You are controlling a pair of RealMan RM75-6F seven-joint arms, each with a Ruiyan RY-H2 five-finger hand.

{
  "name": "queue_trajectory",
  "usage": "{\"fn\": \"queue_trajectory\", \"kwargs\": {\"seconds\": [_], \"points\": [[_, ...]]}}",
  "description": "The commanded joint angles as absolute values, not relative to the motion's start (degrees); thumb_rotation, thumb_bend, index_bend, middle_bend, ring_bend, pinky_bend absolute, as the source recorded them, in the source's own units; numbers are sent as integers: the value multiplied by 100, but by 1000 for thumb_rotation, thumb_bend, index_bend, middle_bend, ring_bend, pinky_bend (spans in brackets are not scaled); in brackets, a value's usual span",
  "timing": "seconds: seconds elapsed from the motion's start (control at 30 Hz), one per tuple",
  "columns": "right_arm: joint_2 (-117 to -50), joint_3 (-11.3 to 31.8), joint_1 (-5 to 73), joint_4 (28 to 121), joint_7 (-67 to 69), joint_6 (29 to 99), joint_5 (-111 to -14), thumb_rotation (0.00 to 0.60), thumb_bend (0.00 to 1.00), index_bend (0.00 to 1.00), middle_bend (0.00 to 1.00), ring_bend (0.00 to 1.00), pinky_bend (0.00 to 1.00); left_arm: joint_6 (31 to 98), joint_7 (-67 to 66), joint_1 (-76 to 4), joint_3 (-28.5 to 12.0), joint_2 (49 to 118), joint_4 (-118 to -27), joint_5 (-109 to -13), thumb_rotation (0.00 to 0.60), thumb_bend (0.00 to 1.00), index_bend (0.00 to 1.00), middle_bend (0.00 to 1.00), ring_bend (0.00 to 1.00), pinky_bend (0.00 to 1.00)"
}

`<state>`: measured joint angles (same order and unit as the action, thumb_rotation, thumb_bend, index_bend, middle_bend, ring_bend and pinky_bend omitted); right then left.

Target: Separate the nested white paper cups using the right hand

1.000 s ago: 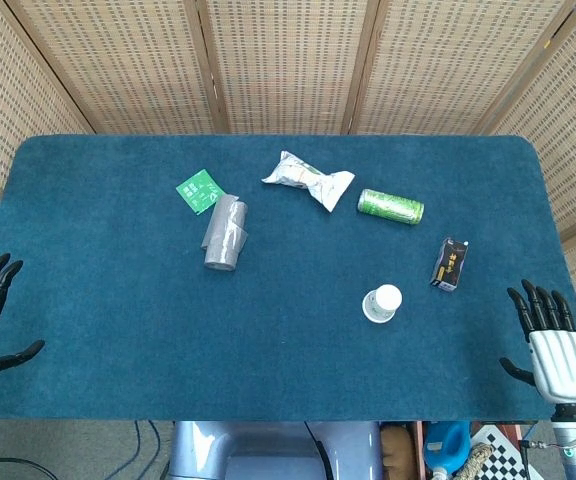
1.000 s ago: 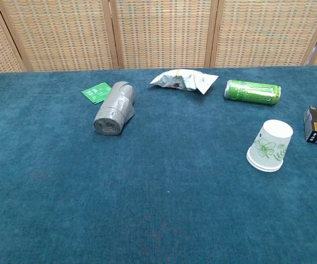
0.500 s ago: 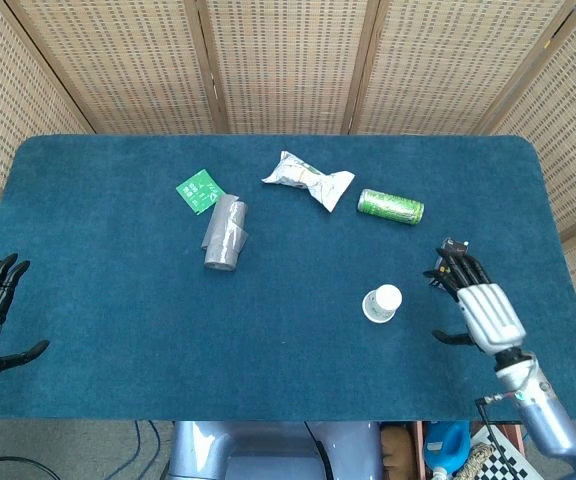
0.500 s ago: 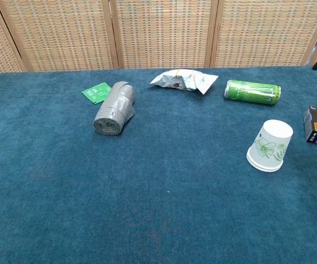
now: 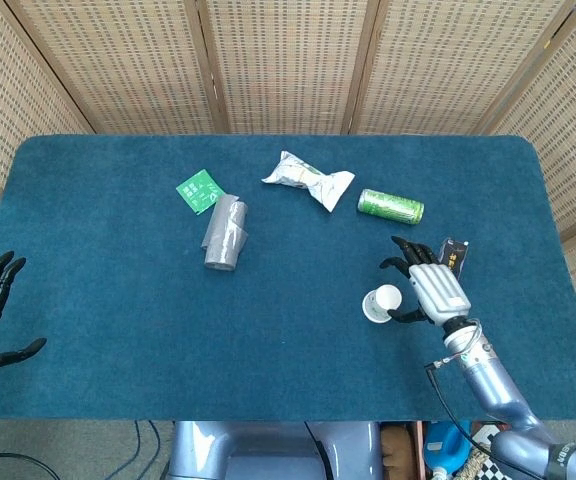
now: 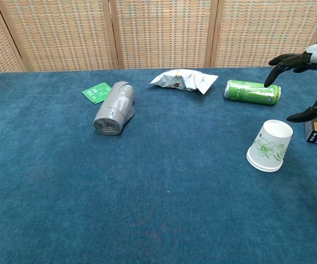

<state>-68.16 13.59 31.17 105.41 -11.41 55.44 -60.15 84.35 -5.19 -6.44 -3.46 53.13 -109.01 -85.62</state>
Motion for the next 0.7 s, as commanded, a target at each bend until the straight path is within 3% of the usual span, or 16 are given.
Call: {"fn": "queue_trajectory", "kwargs": {"seconds": [0.03, 0.7], "points": [[-6942, 1310, 3223, 10453, -1301, 5505, -5798, 600, 327, 313, 0, 0, 0, 8422, -505, -652, -349, 5308, -10896, -8552, 600, 63, 0, 0, 0, 0], [-7243, 1102, 3500, 10036, -1459, 5353, -5213, 600, 331, 313, 0, 0, 0, 8345, -562, -702, -378, 5322, -10899, -8423, 600, 63, 0, 0, 0, 0]]}}
